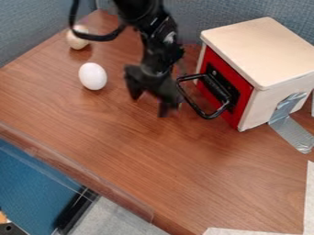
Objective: Close the drawer
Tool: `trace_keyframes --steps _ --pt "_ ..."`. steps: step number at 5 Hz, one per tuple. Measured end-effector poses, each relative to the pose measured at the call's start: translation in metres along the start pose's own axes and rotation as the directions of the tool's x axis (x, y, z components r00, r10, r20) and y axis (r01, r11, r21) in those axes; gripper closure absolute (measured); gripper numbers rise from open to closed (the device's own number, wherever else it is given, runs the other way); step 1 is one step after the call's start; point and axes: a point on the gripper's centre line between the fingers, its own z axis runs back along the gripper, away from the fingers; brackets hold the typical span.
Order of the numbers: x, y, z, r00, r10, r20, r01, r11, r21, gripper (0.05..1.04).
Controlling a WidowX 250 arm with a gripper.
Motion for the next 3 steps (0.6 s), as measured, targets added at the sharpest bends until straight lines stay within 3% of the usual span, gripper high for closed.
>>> trace_keyframes --steps 3 --pt "-0.031 0.048 0.084 0.997 0.055 -0.052 -0.057 0.998 -0.028 0.083"
